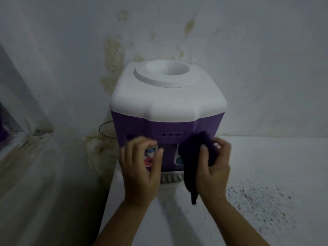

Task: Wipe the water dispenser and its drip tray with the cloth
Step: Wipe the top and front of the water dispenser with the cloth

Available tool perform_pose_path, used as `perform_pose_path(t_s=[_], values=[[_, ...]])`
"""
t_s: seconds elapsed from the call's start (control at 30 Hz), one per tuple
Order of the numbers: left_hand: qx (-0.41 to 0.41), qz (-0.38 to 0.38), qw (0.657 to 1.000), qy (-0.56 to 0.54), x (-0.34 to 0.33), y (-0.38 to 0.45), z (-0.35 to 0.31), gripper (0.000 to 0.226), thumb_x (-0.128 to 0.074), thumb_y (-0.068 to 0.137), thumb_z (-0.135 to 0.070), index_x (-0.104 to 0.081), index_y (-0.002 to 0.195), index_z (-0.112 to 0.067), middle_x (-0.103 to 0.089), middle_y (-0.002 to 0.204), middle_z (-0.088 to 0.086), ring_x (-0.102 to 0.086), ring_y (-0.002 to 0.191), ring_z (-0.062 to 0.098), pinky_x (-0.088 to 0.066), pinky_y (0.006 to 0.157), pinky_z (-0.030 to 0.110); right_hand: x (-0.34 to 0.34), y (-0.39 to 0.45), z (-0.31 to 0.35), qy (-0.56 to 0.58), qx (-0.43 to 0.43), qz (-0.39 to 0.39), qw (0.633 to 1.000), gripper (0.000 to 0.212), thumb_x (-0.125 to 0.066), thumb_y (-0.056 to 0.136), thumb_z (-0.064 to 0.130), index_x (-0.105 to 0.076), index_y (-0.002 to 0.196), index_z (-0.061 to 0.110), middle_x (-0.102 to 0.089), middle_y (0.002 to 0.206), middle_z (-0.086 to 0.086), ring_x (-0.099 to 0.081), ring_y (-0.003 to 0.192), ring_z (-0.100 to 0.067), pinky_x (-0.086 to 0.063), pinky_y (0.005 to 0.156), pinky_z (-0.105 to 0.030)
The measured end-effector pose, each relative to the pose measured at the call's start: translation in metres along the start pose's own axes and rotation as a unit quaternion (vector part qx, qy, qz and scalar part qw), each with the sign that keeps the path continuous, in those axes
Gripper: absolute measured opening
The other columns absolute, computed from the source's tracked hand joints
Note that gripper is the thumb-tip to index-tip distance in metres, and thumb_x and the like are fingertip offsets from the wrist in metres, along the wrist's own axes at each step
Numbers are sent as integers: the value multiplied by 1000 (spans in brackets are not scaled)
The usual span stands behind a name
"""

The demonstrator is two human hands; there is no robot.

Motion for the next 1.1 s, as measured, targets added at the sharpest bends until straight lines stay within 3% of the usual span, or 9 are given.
perform_pose_path(t_s=[0.1,0.23,0.4,0.5,0.6,0.77,0.87,1.0,1.1], values=[[-88,-27,992,91,-6,39,-14,30,-52,93,-30,-54,122,-20,-53,130,6,-42,122,19,-28,107,30,-7,26,34,-35,90,-30,995,18,-51,93,32,-42,109,35,-58,90,16,-60,75,-2,-46,59,-10],[-108,-21,988,108,-13,58,-11,32,-43,99,-28,-53,127,-19,-51,136,8,-39,128,26,-28,111,41,-31,28,45,-140,186,29,972,24,-59,89,17,-49,110,22,-61,97,7,-56,79,-4,-43,67,-10],[-119,-26,986,113,-16,58,-7,31,-46,97,-24,-50,128,-21,-50,136,9,-39,128,27,-25,112,35,-7,41,4,-106,16,-52,993,15,-45,96,18,-38,109,24,-60,88,2,-60,70,-21,-42,57,-25],[-120,-38,987,104,-17,58,-7,31,-46,97,-16,-51,127,-20,-51,135,11,-38,127,27,-28,111,36,-31,22,17,-145,81,-30,986,13,-42,95,27,-37,107,25,-56,87,6,-52,63,-10,-34,54,-13],[-123,-45,987,97,-18,57,-7,30,-46,97,-14,-53,126,-18,-52,134,13,-39,125,28,-32,108,42,-33,15,20,-168,154,35,973,17,-48,92,23,-39,106,23,-59,86,-1,-49,64,-7,-38,57,-17],[-119,-58,987,92,-18,57,-8,30,-48,95,-9,-58,123,-15,-53,132,12,-40,123,28,-34,107,40,-13,34,13,-151,91,7,984,16,-45,93,21,-35,103,27,-56,79,2,-56,59,-18,-39,52,-26],[-116,-72,987,83,-13,59,-7,33,-44,96,-4,-60,122,-15,-51,131,4,-41,118,26,-37,104,35,-35,17,30,-165,160,17,973,13,-47,91,22,-40,102,22,-60,82,-1,-56,60,-13,-38,55,-16],[-139,-52,986,73,-5,63,0,41,-37,94,2,-53,129,-11,-50,132,-2,-43,119,22,-38,101,31,-50,1,40,-201,269,87,938,16,-52,89,21,-44,103,17,-66,82,-8,-63,63,-20,-55,57,-25],[-161,-11,983,82,-2,61,8,45,-39,93,5,-45,135,-9,-46,138,1,-41,128,21,-33,108,34,-40,6,40,-184,244,44,951,17,-56,87,18,-46,101,19,-66,80,-4,-60,60,-14,-44,61,-10]])
Point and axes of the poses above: each hand's wrist, its own y-axis towards the middle knuckle, its own x-axis out of the back of the hand, z = x × y, the point moved 5 cm from there along y, towards the middle knuckle
